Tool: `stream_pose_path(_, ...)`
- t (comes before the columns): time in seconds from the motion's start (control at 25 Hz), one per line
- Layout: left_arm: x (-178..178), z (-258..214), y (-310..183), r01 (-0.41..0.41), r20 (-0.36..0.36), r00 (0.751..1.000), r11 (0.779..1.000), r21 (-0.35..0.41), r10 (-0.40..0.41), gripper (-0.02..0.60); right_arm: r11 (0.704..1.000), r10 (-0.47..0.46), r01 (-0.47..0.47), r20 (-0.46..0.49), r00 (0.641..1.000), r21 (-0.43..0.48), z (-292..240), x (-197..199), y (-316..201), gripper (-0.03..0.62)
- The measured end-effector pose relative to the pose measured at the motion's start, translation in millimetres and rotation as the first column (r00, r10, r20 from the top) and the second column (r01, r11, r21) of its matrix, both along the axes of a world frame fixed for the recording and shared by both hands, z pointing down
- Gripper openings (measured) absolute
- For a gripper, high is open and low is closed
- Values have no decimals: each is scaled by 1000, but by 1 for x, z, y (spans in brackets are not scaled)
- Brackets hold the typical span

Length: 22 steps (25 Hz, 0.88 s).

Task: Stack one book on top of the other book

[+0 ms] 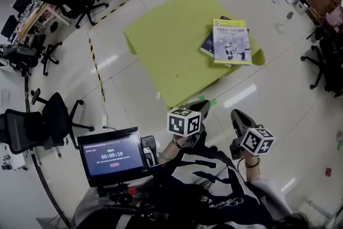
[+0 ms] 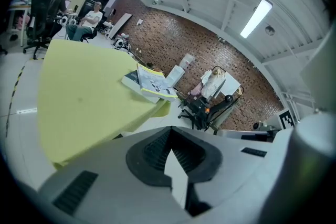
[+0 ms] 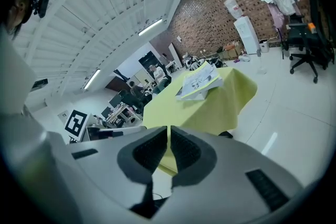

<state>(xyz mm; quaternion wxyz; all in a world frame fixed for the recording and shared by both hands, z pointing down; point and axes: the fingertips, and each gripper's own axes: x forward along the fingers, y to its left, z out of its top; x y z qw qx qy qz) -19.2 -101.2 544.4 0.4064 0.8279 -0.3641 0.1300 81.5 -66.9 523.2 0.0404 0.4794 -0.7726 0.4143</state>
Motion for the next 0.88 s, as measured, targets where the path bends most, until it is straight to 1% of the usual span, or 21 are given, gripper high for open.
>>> stream_pose_path(0.12,19,-7,28,-1,-4,1000,1000,5,1,5,1000,-10,10,12,1000,13,-6,12,26,8)
stream_pose_path(0.36,56,-12,101,4,-1,1000,1000,0,-4,5,1000,-27,27,25,999,12,-4,44,89,8)
stream_pose_path(0.6,69,-12,186,25,38,999,1000,-10,-25,5,996,-87,85,63,994,23,-7,47,161,8)
stream_pose_path(0.68,70,-12,195,32,45,998,999,-9,-32,5,994,-106,105,70,992,25,-6,45,169,8)
stream_pose_path(0.88,60,-16,185,63,66,996,998,10,-64,5,985,-168,164,85,982,43,-6,28,161,8)
